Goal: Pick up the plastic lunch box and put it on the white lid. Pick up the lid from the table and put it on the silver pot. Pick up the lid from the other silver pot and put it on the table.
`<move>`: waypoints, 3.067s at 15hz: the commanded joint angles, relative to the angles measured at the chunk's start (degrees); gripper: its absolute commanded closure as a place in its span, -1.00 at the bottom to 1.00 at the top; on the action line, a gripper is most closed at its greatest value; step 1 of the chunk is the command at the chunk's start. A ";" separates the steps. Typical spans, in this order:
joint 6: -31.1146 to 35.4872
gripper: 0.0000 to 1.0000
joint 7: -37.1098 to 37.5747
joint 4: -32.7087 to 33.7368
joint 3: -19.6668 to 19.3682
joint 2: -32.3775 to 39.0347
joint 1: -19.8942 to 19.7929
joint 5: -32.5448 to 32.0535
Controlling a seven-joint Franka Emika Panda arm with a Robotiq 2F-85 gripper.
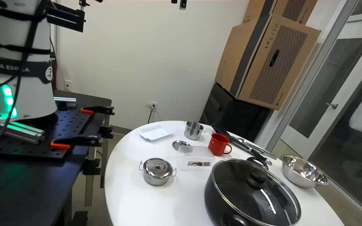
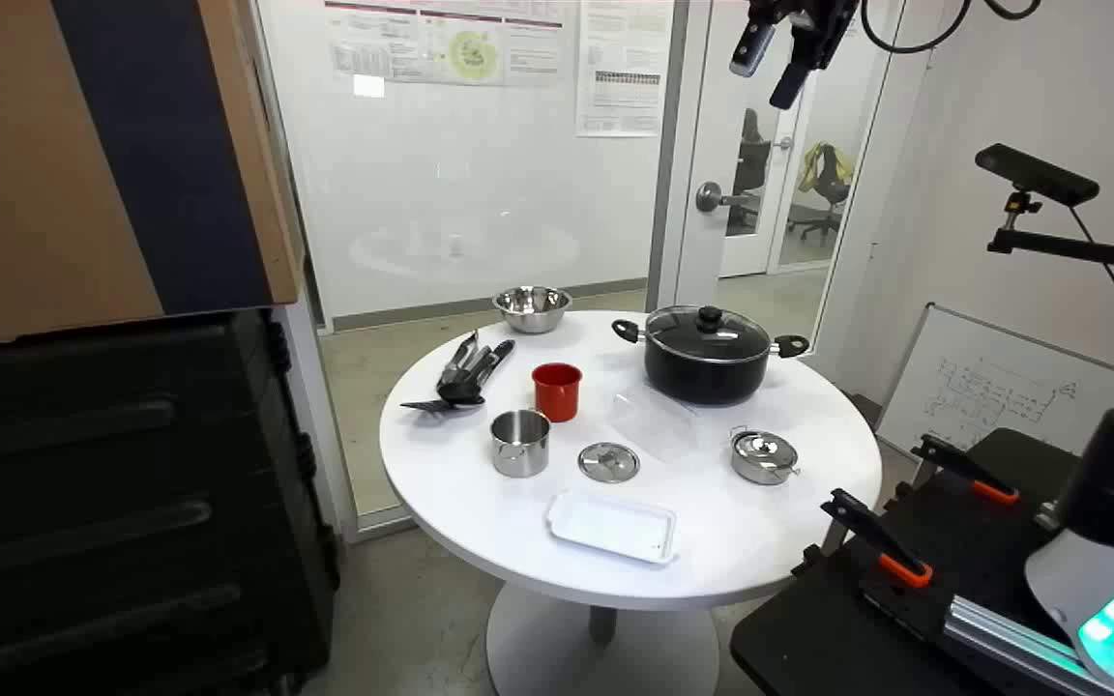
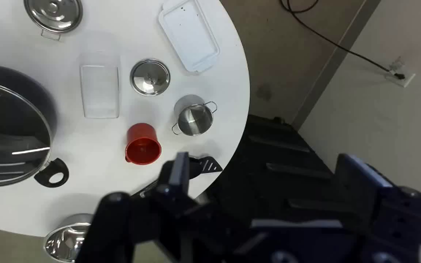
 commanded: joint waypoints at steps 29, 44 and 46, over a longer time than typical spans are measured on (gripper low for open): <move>23.46 -1.00 3.45 12.49 -1.30 45.31 -11.64 -11.34; 26.97 -1.00 5.37 19.28 -2.75 63.44 -12.68 -17.44; 28.10 -1.00 4.69 20.47 -2.59 66.57 -12.48 -17.33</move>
